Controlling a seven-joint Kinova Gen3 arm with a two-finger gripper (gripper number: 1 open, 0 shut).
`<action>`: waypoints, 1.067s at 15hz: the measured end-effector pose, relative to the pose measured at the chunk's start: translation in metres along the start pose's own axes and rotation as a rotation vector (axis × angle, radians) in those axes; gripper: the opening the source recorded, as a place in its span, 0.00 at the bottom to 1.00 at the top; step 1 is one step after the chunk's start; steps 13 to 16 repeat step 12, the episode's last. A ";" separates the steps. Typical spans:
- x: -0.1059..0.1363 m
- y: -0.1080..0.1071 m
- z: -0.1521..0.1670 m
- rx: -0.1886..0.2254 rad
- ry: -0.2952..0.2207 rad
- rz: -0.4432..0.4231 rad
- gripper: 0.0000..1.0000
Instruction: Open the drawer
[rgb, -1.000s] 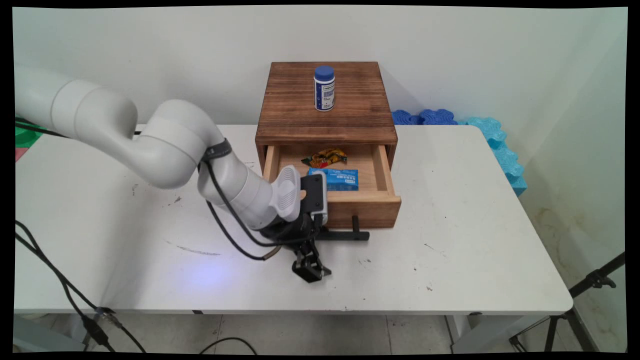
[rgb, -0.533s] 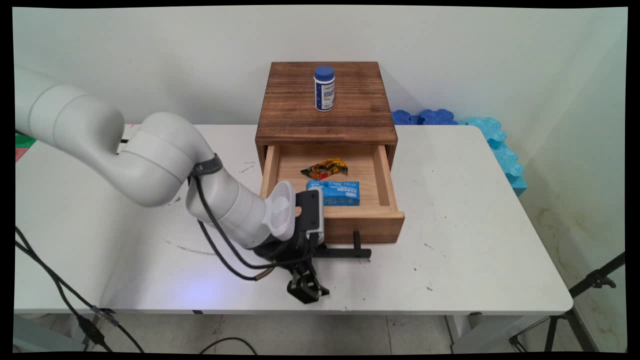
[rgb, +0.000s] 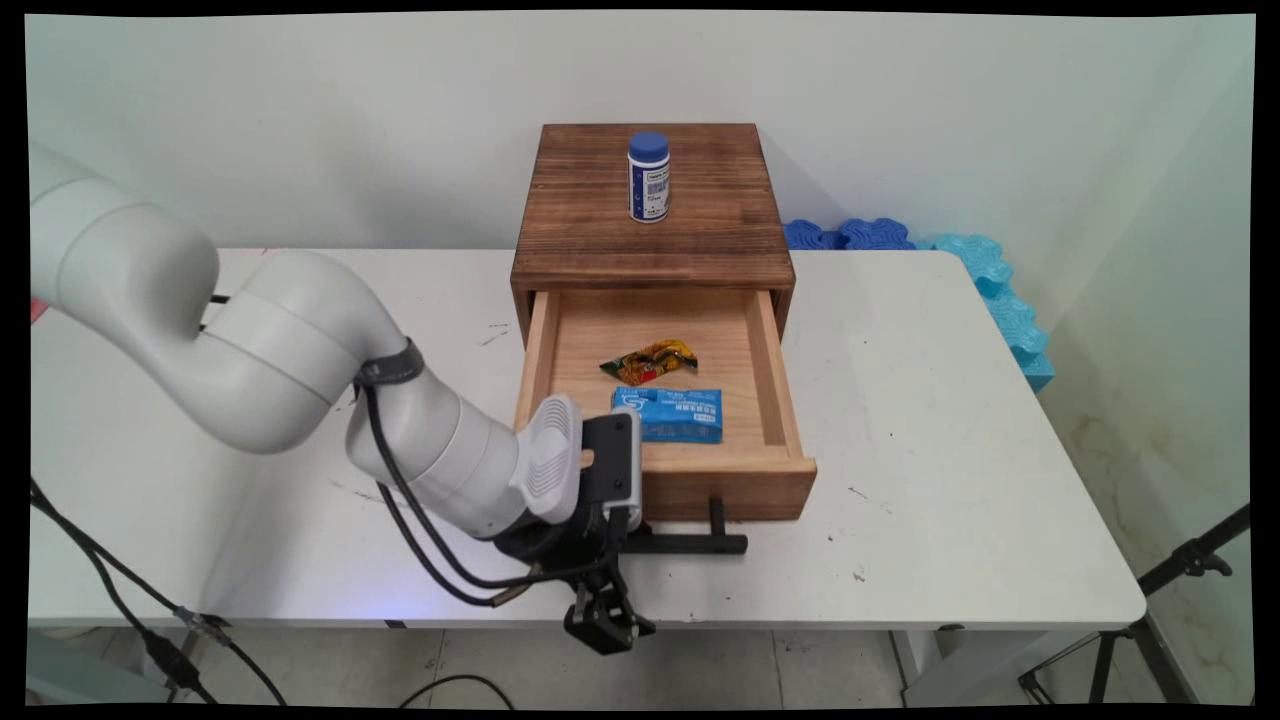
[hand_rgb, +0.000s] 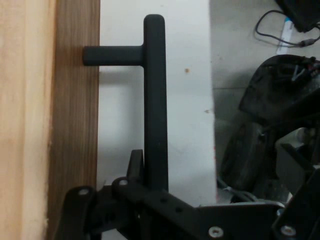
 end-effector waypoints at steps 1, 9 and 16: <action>0.000 0.002 -0.001 -0.002 0.001 0.000 1.00; 0.000 0.021 -0.007 -0.023 0.008 0.003 1.00; 0.000 0.025 -0.011 -0.025 0.014 0.012 1.00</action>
